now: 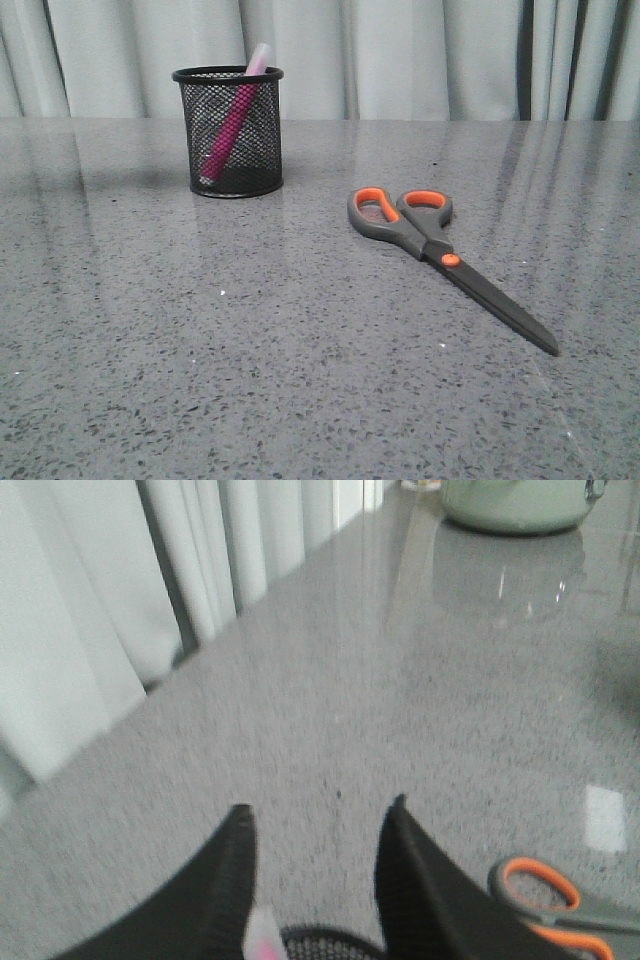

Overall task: Put pen and scissors into bin
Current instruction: 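Lower the highlighter into the mesh cup and open the left gripper, then move the right gripper over the grey-and-orange scissors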

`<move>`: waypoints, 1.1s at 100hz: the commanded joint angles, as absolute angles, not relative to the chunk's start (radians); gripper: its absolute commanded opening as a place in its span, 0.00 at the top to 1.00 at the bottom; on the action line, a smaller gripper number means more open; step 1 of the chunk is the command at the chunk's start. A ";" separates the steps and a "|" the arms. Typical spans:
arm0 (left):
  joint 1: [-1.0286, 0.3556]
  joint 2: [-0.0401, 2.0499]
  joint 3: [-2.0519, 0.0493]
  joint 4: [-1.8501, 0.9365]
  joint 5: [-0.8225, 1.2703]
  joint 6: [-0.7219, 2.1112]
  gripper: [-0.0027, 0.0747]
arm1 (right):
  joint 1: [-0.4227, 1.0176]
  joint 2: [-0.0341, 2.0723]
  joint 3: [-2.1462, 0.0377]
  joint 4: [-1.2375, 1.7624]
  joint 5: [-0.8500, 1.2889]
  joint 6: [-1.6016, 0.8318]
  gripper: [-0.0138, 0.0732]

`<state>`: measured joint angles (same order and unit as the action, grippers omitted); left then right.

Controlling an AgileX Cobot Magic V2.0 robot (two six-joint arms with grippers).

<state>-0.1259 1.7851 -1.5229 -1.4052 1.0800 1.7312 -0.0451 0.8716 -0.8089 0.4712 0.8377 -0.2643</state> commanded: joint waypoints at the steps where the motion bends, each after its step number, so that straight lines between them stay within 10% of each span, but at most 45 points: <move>1: -0.125 1.662 -1.559 -1.445 1.106 1.721 0.91 | -0.051 0.869 -0.845 0.495 0.784 -0.269 0.37; 60: -0.125 1.314 -1.532 -0.903 0.889 1.155 0.99 | -0.051 0.864 -0.845 0.792 0.718 -0.459 0.37; 110: -0.125 0.972 -1.020 -0.809 0.662 1.146 0.99 | 0.061 0.957 -0.935 0.945 0.887 -0.628 0.37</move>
